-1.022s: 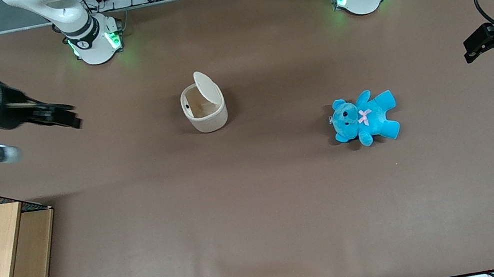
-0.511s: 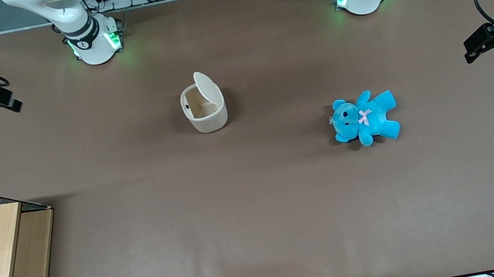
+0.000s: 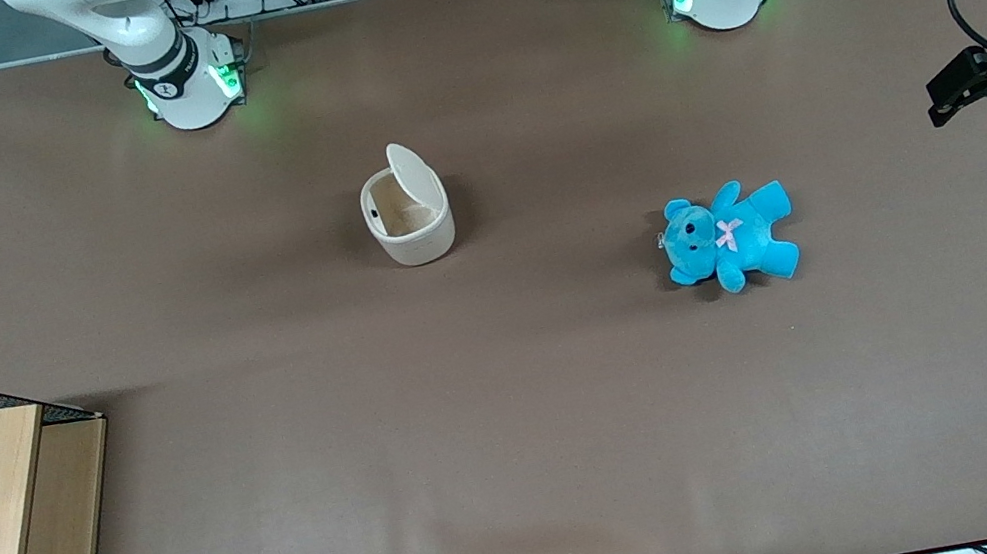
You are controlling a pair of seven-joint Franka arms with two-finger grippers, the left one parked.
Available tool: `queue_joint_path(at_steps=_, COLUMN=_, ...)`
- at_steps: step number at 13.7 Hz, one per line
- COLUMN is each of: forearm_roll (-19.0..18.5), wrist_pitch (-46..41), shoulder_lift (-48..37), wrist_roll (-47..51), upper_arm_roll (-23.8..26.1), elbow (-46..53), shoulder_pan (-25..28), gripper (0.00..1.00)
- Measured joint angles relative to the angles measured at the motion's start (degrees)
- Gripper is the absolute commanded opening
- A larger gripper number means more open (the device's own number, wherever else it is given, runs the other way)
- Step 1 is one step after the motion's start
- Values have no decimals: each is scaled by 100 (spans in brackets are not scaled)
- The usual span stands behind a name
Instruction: Open trash can with right arm
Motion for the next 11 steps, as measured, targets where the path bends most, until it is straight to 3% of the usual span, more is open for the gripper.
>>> queue_joint_path(at_steps=11, forearm_roll=-50, wrist_pitch=204, shoulder_lift=196, wrist_roll=-260, upper_arm_roll=-15, elbow=10, shoulder_pan=9, gripper=100)
